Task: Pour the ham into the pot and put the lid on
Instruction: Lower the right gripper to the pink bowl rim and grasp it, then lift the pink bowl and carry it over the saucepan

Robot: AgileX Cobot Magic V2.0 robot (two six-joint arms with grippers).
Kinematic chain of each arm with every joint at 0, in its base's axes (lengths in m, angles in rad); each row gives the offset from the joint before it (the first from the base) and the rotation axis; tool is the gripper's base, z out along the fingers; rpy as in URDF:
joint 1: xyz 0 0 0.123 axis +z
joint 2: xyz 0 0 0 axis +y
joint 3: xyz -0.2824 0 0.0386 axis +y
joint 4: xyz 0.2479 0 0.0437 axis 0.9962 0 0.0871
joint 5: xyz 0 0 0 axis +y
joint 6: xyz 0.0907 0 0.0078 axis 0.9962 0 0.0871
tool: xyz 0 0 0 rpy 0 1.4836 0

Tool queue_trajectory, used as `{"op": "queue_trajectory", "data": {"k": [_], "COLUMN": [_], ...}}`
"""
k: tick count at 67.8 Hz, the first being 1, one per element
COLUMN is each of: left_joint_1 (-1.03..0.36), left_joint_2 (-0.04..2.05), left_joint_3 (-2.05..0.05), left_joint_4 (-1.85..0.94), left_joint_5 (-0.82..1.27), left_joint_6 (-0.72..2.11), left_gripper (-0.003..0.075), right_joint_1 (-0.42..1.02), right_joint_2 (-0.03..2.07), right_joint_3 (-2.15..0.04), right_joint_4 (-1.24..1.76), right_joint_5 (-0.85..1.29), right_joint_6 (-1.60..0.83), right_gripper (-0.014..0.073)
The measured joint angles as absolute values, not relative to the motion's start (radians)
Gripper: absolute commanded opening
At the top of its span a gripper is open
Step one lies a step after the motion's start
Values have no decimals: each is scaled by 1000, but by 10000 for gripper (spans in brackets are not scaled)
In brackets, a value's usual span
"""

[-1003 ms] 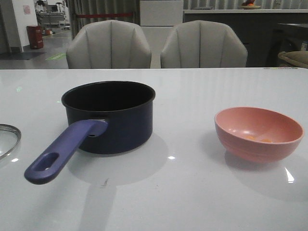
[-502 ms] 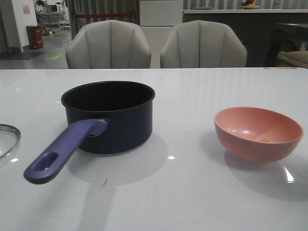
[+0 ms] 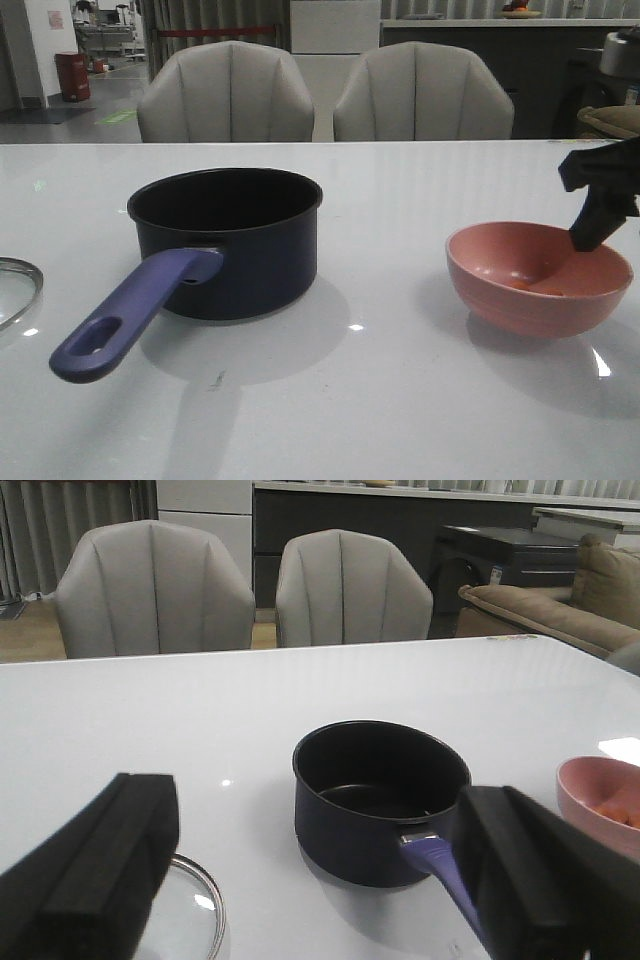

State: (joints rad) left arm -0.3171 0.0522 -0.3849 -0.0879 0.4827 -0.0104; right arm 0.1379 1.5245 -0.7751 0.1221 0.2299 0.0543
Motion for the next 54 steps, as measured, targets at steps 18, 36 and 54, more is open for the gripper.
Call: {"op": "queue_trajectory", "data": {"k": [18, 36, 54], "left_joint_1": [-317, -317, -317], "left_joint_2": [52, 52, 52], "left_joint_3": [-385, -385, -385], "left_joint_4": [-88, -88, -88], "left_joint_5": [483, 483, 483], "left_joint_6": [-10, -10, -10], "left_gripper": [603, 603, 603], "right_joint_1": [129, 127, 127], "right_joint_2": [1672, 1702, 1694], "right_joint_3": [-843, -867, -885], "right_joint_4": [123, 175, 205], "right_joint_5": [221, 204, 205], "right_joint_6": [54, 54, 60], "right_gripper": [269, 132, 132]}}
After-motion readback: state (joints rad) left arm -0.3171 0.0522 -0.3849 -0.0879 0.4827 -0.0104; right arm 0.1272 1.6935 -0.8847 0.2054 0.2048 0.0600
